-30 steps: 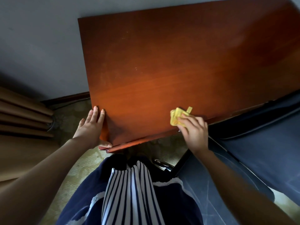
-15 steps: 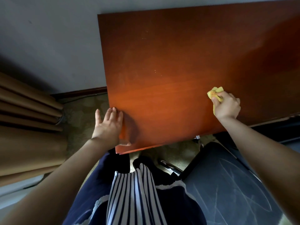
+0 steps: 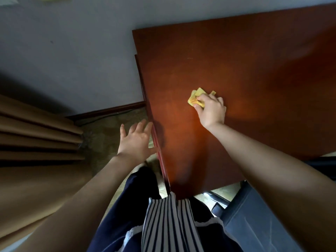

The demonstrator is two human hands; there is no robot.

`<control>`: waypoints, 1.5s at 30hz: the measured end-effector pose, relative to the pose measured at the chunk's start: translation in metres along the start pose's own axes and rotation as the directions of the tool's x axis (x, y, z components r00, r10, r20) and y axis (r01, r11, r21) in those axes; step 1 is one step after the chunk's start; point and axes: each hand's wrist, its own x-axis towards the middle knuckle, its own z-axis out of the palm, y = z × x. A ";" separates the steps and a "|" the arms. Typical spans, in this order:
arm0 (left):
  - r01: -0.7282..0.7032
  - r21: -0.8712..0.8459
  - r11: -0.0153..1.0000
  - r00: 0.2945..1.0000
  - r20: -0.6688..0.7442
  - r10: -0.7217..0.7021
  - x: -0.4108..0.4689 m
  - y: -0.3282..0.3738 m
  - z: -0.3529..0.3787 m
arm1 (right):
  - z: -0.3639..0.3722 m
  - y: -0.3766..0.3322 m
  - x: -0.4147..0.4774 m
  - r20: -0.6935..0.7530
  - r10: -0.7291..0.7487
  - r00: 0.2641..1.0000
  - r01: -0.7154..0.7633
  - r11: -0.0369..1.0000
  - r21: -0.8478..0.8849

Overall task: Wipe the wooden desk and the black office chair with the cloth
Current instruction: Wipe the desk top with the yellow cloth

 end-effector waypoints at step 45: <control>0.496 -0.505 0.707 0.863 0.195 -0.466 0.038 0.086 0.035 | -0.010 0.028 0.145 0.135 -0.695 0.706 0.673 0.718 0.177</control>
